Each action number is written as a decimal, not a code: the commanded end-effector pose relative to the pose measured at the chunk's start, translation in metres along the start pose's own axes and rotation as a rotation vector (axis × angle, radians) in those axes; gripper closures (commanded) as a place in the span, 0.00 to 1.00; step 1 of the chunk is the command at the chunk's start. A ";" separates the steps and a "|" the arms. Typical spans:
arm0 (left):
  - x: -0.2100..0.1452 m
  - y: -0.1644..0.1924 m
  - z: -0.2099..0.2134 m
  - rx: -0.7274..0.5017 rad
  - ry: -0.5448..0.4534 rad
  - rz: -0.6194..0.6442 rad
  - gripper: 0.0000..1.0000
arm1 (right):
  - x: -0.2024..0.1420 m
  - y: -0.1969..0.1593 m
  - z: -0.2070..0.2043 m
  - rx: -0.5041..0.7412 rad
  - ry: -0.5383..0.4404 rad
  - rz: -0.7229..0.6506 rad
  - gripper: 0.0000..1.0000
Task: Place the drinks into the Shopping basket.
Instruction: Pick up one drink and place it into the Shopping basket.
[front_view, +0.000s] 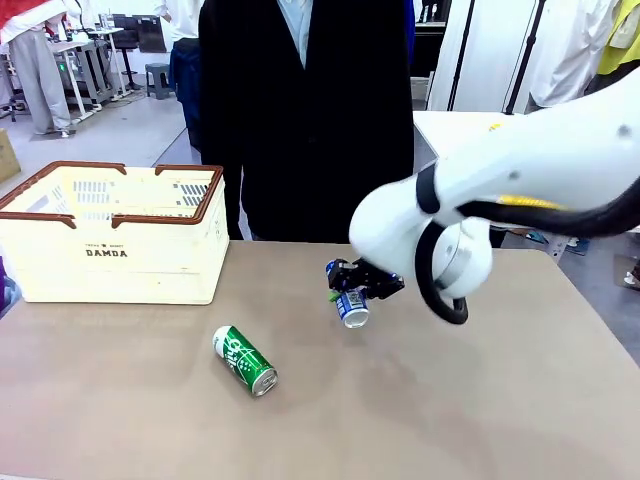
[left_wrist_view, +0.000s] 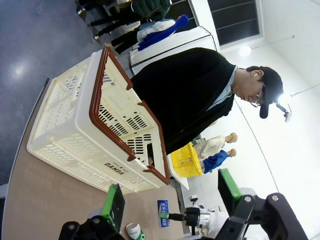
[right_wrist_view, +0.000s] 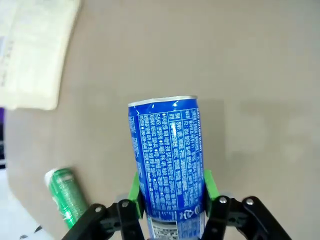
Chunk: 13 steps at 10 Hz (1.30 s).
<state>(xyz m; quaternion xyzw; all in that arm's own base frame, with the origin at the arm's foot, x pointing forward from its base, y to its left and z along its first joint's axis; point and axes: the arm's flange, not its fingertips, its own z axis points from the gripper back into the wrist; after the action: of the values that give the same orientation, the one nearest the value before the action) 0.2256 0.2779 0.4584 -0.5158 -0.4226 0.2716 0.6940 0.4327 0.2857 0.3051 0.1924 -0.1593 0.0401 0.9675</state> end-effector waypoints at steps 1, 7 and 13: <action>0.000 0.000 0.002 -0.006 0.008 0.001 0.00 | 0.008 0.033 -0.006 -0.097 0.067 -0.013 1.00; 0.000 0.000 0.002 -0.006 0.008 0.001 0.00 | -0.011 0.010 -0.024 -0.059 0.120 0.111 1.00; 0.000 0.000 0.002 -0.006 0.008 0.001 0.00 | -0.010 0.012 -0.033 -0.020 0.163 0.114 0.00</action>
<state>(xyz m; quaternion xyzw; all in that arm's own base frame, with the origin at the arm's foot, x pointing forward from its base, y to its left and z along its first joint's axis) 0.2256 0.2779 0.4583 -0.5158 -0.4226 0.2716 0.6940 0.4258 0.3161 0.2785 0.1606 -0.0958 0.0966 0.9776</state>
